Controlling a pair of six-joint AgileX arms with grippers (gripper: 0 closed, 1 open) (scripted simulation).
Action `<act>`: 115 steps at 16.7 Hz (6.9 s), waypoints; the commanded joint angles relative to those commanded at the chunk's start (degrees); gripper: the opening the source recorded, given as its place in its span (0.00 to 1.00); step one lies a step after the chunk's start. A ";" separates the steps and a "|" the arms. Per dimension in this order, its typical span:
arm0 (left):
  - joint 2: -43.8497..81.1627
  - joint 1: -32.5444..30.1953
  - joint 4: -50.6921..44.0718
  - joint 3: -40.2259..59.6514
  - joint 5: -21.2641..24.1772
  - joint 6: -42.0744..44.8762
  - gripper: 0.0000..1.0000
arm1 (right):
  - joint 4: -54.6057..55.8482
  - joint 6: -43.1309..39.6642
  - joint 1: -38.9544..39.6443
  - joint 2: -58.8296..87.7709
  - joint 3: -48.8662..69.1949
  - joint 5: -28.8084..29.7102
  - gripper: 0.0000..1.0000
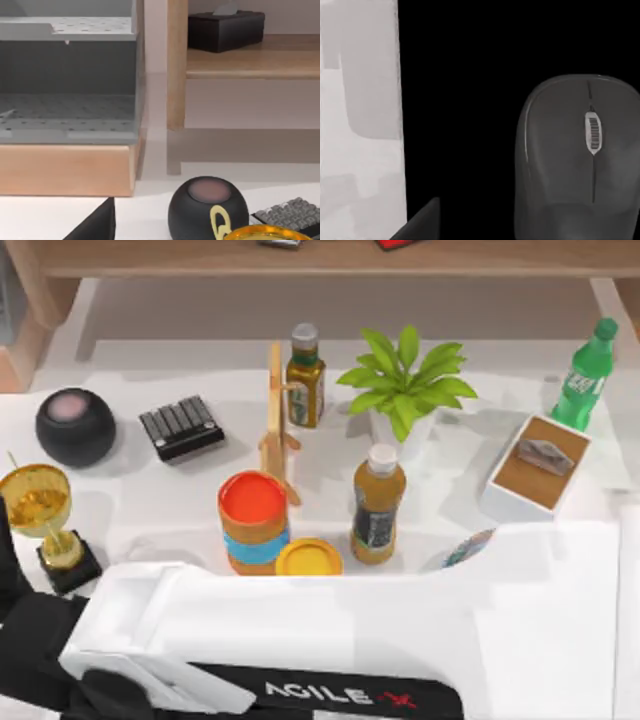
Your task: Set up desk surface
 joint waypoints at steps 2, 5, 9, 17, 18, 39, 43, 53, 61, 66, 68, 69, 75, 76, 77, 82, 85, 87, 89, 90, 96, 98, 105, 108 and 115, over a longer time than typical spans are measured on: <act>0.00 0.00 0.00 0.00 0.00 0.00 1.00 | 0.11 2.51 0.65 -0.91 2.64 0.42 1.00; 0.00 0.00 0.00 0.00 0.00 0.00 1.00 | 0.46 10.39 2.72 -3.77 10.89 1.76 1.00; 0.00 0.00 0.00 0.00 0.00 0.00 1.00 | 1.20 27.32 7.22 -9.88 28.50 4.73 1.00; 0.00 0.00 0.00 0.00 0.00 0.00 1.00 | 3.25 75.71 20.77 -27.16 78.03 13.63 1.00; 0.00 0.00 0.00 0.00 0.00 0.00 1.00 | 3.52 82.53 22.77 -29.57 84.93 14.93 1.00; 0.00 0.00 0.00 0.00 0.00 0.00 1.00 | 7.45 193.76 62.46 -68.31 190.95 37.05 1.00; 0.00 0.00 0.00 0.00 0.00 0.00 1.00 | 7.42 195.85 64.11 -68.95 192.14 37.53 1.00; 0.00 0.00 0.00 0.00 0.00 0.00 1.00 | 9.95 195.93 67.58 -71.01 187.45 34.09 1.00; 0.00 0.00 0.00 0.00 0.00 0.00 1.00 | 9.95 195.93 67.58 -71.01 187.45 34.09 0.62; 0.00 0.00 0.00 0.00 0.00 0.00 1.00 | 9.95 195.93 67.58 -71.01 187.45 34.09 0.25; 0.00 0.00 0.00 0.00 0.00 0.00 1.00 | 9.95 195.93 67.58 -71.01 187.45 34.09 0.10; 0.00 0.00 0.00 0.00 0.00 0.00 1.00 | 9.95 195.93 67.58 -71.01 187.45 34.09 0.02; 0.00 0.00 0.00 0.00 0.00 0.00 1.00 | 9.95 195.93 67.58 -71.01 187.45 34.09 0.00; 0.00 0.00 0.00 0.00 0.00 0.00 1.00 | 9.95 195.93 67.58 -71.01 187.45 34.09 0.00; 0.00 0.00 0.00 0.00 0.00 0.00 1.00 | 9.95 195.93 67.58 -71.01 187.45 34.09 0.00; 0.00 0.00 0.00 0.00 0.00 0.00 1.00 | 12.50 195.15 69.60 -73.25 183.76 32.35 0.00; 0.00 0.00 0.00 0.00 0.00 0.00 1.00 | 15.42 195.25 72.33 -75.69 178.09 29.20 0.00; 0.00 0.00 0.00 0.00 0.00 0.00 1.00 | 17.04 195.43 73.93 -77.05 175.18 27.64 0.00; 0.00 0.00 0.00 0.00 0.00 0.00 1.00 | 17.55 195.52 74.46 -77.48 174.37 27.19 0.00; 0.00 0.00 0.00 0.00 0.00 0.00 1.00 | 17.55 195.52 74.46 -77.48 174.37 27.19 0.00; 0.00 0.00 0.00 0.00 0.00 0.00 1.00 | 19.91 195.23 75.71 -79.44 170.39 26.06 0.00; 0.00 0.00 0.00 0.00 0.00 0.00 1.00 | 22.12 195.25 76.96 -81.38 165.66 24.46 0.00; 0.00 0.00 0.00 0.00 0.00 0.00 1.00 | 25.69 195.58 79.26 -84.51 159.32 22.21 0.00; 0.00 0.00 0.00 0.00 0.00 0.00 1.00 | 26.33 195.40 79.24 -84.94 158.64 22.23 0.00; 0.00 0.00 0.00 0.00 0.00 0.00 1.00 | 33.79 195.50 82.15 -91.72 143.47 18.95 0.00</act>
